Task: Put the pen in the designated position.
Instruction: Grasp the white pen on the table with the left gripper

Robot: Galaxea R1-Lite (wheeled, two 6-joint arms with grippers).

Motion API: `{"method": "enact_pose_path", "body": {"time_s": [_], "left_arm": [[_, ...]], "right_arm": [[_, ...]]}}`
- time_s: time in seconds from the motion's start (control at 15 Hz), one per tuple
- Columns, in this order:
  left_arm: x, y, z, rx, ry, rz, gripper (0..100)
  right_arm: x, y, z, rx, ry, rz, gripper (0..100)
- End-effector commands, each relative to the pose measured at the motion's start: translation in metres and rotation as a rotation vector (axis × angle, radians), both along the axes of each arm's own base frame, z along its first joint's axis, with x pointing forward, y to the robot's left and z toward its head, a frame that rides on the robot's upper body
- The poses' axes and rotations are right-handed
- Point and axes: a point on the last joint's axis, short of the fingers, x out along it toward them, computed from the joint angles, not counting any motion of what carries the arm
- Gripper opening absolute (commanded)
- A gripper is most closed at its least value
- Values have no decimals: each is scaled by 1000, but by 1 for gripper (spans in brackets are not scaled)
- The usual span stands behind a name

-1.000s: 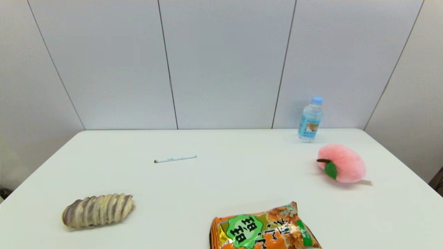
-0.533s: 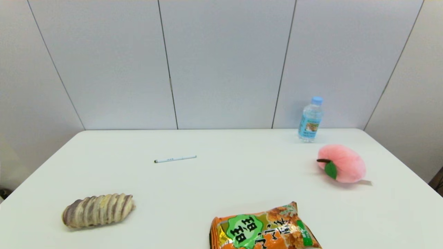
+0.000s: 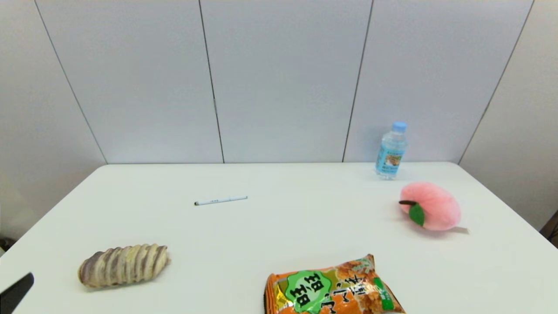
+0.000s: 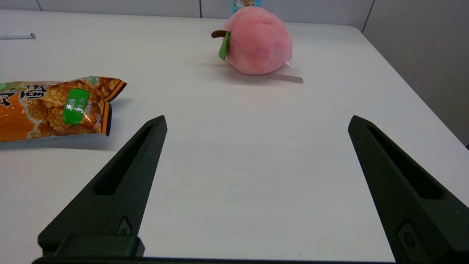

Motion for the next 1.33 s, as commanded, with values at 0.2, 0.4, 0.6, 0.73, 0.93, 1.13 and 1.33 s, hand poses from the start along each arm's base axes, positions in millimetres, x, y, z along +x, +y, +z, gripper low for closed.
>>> {"method": "enact_pose_path", "body": {"time_s": [0.2, 0.4, 0.6, 0.73, 0.93, 1.13, 1.33], "left_arm": [[200, -9, 63, 221, 404, -303, 100], [245, -18, 47, 260, 486, -476, 100], [291, -23, 28, 331, 471, -679, 100], [306, -26, 20, 349, 448, -779, 100], [328, -29, 6, 371, 402, -911, 100], [356, -33, -16, 395, 350, -1035, 100], [370, -35, -41, 437, 347, -1113, 100]], "right_arm": [[0, 0, 0, 6, 3, -1, 100], [0, 0, 0, 6, 3, -1, 100], [0, 0, 0, 6, 3, -1, 100], [0, 0, 0, 6, 3, -1, 100], [0, 0, 0, 6, 3, -1, 100], [0, 0, 0, 6, 3, -1, 100], [0, 0, 0, 6, 3, -1, 100]]}}
